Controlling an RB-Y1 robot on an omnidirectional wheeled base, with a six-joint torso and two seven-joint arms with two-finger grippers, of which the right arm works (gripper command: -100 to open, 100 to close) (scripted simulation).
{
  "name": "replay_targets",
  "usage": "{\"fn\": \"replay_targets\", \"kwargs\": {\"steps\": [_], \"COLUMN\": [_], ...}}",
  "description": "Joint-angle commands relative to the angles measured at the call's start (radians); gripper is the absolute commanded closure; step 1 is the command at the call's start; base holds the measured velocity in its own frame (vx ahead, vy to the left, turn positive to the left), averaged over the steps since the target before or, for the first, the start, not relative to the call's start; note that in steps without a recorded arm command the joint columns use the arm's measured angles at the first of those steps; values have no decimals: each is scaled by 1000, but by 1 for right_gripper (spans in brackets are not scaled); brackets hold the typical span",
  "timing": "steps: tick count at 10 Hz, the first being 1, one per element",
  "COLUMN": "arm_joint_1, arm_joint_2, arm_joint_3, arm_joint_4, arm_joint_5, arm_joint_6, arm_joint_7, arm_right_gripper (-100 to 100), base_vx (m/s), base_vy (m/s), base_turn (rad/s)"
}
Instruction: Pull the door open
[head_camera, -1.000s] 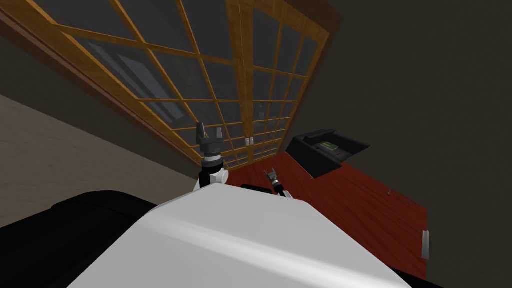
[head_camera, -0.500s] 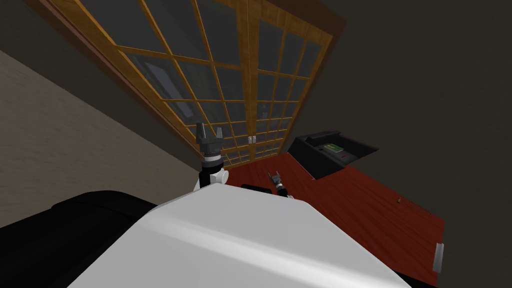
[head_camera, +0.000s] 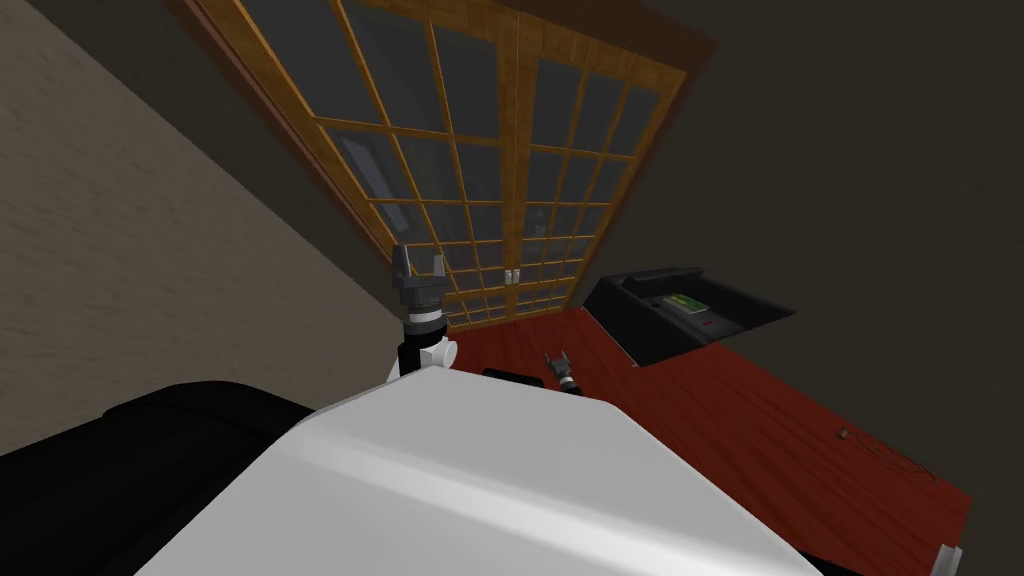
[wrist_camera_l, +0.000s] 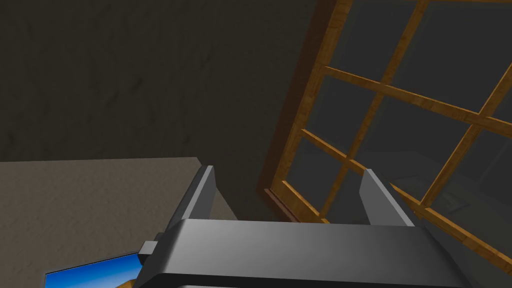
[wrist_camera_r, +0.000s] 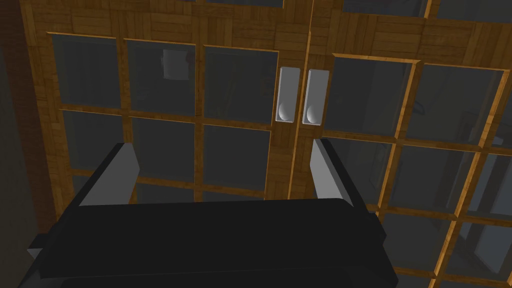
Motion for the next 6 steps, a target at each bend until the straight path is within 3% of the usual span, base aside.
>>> {"fn": "replay_targets", "kwargs": {"steps": [1,2,3,6], "arm_joint_1": [28,28,40,56], "arm_joint_2": [-2,-2,-5,-4], "arm_joint_3": [-28,-28,-52,-98], "arm_joint_4": [-5,-5,6,24], "arm_joint_5": [-21,-21,-39,-75], "arm_joint_6": [19,19,23,30], "arm_joint_7": [17,17,33,63], "arm_right_gripper": [-100,-100,-100,-100], "base_vx": [-47,-29,-23,11], "base_vy": [4,-5,3,12], "base_turn": [233,111,151,239]}}
